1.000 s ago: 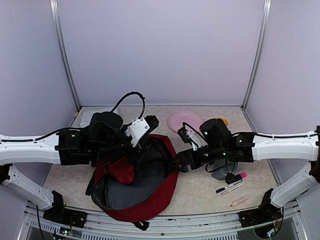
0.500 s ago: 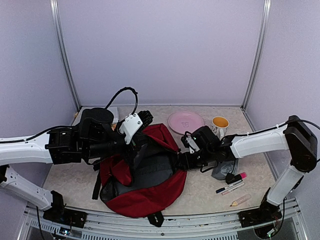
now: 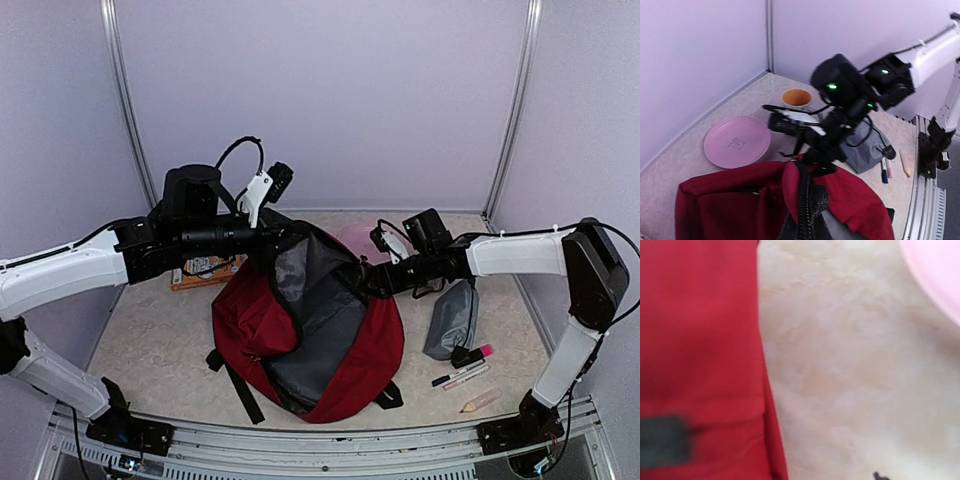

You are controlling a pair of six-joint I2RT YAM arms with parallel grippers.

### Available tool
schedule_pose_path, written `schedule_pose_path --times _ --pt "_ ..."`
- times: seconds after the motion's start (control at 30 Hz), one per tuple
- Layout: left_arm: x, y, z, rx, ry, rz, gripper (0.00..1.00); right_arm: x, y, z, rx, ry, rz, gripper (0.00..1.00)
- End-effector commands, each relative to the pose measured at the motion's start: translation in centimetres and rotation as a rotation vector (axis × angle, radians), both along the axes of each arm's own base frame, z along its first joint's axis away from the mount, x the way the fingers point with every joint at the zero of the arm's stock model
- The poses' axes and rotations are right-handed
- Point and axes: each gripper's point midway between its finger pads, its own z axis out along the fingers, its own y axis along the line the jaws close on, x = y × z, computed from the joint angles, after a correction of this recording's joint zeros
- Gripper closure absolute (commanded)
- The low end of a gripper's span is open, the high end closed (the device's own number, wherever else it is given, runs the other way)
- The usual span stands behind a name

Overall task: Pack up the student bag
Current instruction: Grab the largest pocket of the student bag.

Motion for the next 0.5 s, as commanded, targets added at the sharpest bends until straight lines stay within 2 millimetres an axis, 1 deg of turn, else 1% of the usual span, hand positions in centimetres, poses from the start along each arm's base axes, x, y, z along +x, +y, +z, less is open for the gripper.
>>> schedule_pose_path --times 0.0,0.03,0.07,0.1,0.17,0.23,0.27,0.3,0.37,0.4,0.47 --pt "7.4 2.3 0.3 -0.104 0.043 0.022 1.0 -1.6 -1.4 -2.0 -0.042 0.063 0.061 0.28" --pt "9.5 3.3 -1.4 -0.083 0.07 0.073 1.0 -2.3 -1.2 -2.4 -0.015 0.089 0.065 0.29" --pt "11.4 4.3 -3.0 -0.066 0.098 0.124 0.97 -3.0 -1.1 -3.0 0.015 0.127 0.066 0.29" --pt "12.7 5.1 -4.6 -0.051 0.127 0.153 0.93 -4.0 -1.0 -3.8 0.046 0.165 0.072 0.3" --pt "14.7 6.5 -7.4 -0.027 0.188 0.199 0.91 -5.2 -0.7 -4.6 0.094 0.217 0.071 0.3" --pt "16.6 8.0 -10.5 -0.003 0.251 0.27 0.91 -5.6 -0.9 -4.7 0.099 0.216 0.06 0.29" --pt "17.5 9.0 -11.6 0.007 0.27 0.32 0.9 -5.6 -1.0 -4.6 0.097 0.211 0.053 0.29" --pt "18.3 9.9 -12.8 0.021 0.284 0.37 0.86 -5.5 -1.1 -4.3 0.095 0.204 0.049 0.28" --pt "19.8 11.6 -14.4 0.05 0.291 0.456 0.68 -5.2 -0.9 -3.6 0.093 0.191 0.053 0.27" --pt "20.1 11.9 -15.0 0.062 0.3 0.468 0.6 -5.2 -0.8 -3.3 0.085 0.189 0.058 0.27" --pt "20.6 12.2 -15.3 0.068 0.31 0.473 0.44 -5.0 -0.7 -2.7 0.062 0.18 0.062 0.27"
